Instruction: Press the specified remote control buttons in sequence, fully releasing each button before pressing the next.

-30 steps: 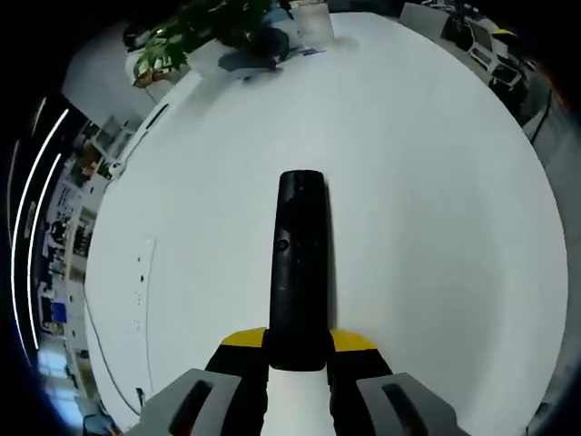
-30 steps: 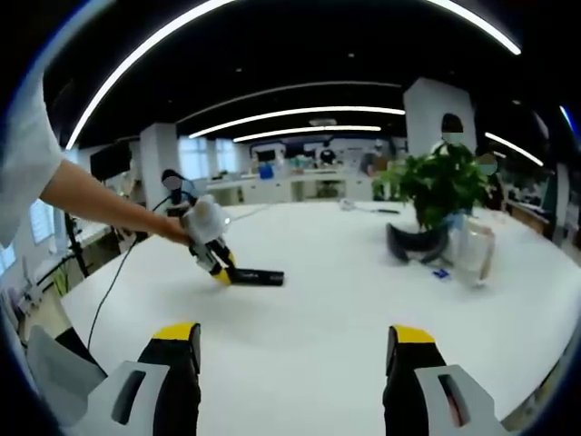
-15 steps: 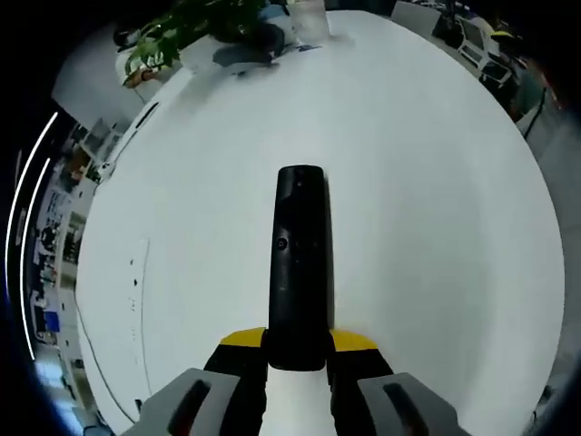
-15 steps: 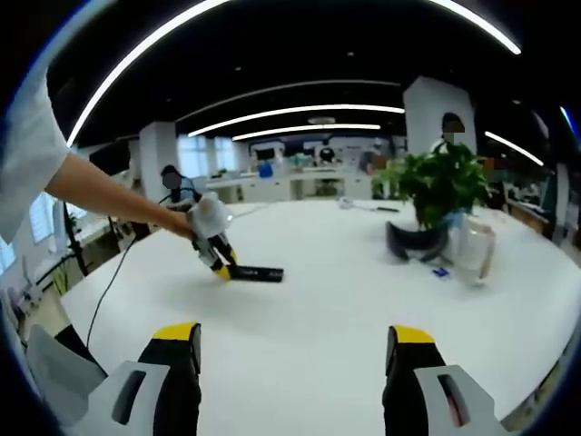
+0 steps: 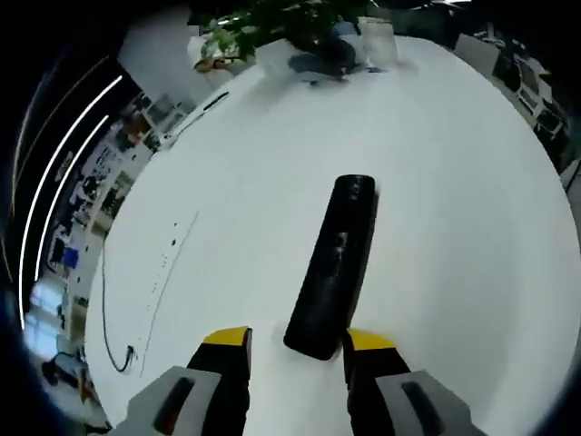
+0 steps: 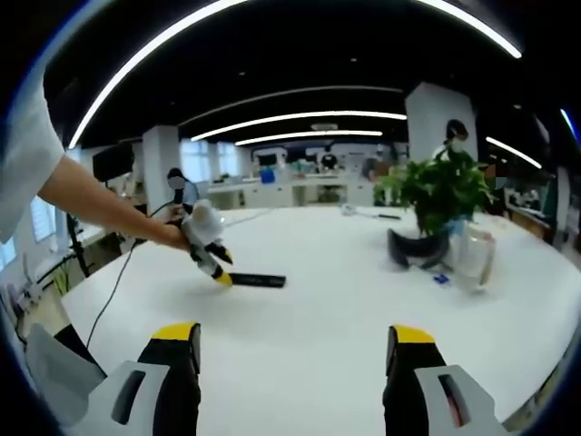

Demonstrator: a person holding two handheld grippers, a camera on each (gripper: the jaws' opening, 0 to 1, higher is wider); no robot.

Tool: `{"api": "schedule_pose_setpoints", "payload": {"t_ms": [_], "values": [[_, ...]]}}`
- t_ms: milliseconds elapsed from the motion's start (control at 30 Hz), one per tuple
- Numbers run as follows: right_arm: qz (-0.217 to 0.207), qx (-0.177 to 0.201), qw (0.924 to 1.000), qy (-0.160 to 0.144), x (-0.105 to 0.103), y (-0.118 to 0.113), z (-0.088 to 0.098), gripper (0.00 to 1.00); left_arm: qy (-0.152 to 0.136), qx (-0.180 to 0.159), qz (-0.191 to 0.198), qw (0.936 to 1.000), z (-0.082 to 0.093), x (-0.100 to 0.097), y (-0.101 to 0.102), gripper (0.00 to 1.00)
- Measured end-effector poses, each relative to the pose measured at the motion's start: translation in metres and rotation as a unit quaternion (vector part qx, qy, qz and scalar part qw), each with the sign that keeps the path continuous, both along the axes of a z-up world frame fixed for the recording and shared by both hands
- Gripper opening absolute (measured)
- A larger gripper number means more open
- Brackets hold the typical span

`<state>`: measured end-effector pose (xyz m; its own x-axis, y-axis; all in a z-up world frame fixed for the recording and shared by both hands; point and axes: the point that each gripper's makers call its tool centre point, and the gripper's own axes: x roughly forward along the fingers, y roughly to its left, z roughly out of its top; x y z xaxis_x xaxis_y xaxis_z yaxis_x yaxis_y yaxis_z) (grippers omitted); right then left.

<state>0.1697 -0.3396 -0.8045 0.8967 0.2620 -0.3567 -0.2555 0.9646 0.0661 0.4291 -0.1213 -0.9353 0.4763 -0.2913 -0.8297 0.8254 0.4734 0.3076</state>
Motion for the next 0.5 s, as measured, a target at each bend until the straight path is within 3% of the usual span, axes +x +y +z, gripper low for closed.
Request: {"api": "schedule_pose_setpoints", "payload": {"t_ms": [67,167,267,367,500], "values": [[0.0,0.0,1.0,-0.001,0.0,0.0,0.001,0.83,-0.01,-0.02,0.025,0.9995,0.001,0.0,0.003,0.45],[-0.004,0.002,1.0,-0.003,0.0,-0.002,0.001,0.83,0.013,-0.058,0.071,0.9957,-0.001,-0.006,0.005,0.52],[-0.011,0.009,0.9999,-0.009,0.001,-0.006,0.004,0.83,0.045,-0.104,0.116,0.9867,-0.001,-0.013,0.004,0.61],[-0.02,0.016,0.9996,-0.011,0.001,-0.009,0.006,0.83,0.016,-0.155,0.132,0.979,0.016,-0.014,0.002,0.64],[-0.023,0.022,0.9994,-0.016,0.0,-0.011,0.008,0.83,0.022,-0.229,0.155,0.9607,0.032,-0.03,0.0,0.76]]}}
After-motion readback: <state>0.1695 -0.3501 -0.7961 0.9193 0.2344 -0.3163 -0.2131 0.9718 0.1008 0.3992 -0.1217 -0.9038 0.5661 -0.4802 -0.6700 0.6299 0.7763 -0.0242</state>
